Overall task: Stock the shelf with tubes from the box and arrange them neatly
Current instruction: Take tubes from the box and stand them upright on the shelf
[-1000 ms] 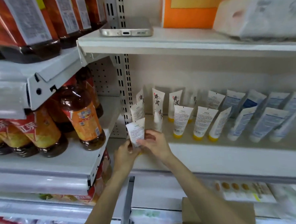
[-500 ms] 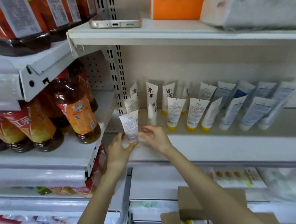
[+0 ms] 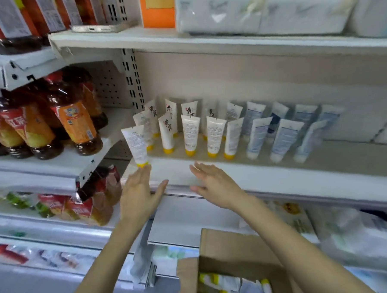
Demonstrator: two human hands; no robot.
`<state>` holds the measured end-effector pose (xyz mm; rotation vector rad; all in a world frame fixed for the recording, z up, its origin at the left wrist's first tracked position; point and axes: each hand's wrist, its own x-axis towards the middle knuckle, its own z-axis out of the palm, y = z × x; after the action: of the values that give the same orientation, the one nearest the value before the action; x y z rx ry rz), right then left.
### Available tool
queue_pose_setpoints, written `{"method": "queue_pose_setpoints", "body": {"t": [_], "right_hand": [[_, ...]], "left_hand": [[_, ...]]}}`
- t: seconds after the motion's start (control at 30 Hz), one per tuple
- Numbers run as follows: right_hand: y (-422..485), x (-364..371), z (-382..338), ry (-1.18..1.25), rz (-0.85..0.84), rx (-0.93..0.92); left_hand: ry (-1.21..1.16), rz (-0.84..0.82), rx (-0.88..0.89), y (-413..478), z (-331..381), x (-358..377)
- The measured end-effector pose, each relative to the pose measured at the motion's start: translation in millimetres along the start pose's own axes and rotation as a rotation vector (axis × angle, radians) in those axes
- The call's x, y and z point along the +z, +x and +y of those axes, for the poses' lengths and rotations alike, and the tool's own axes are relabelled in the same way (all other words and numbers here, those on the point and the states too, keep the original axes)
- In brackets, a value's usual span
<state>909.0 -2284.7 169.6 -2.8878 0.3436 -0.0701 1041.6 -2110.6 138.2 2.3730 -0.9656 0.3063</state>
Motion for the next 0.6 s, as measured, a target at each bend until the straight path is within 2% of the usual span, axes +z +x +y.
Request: {"method": "queue_pose_setpoints", "body": {"t": [0.17, 0.33, 0.6], "right_hand": [[-68, 8, 28, -0.029, -0.043, -0.025], [-126, 22, 52, -0.021, -0.091, 0.014], [-183, 70, 90, -0.037, -0.199, 0.070]], "left_hand": [[0.028, -0.058, 0.023, -49, 56, 17], [0.104, -0.184, 0.101, -106, 94, 46], [0.157, -0.449, 0.195, -160, 111, 100]]}}
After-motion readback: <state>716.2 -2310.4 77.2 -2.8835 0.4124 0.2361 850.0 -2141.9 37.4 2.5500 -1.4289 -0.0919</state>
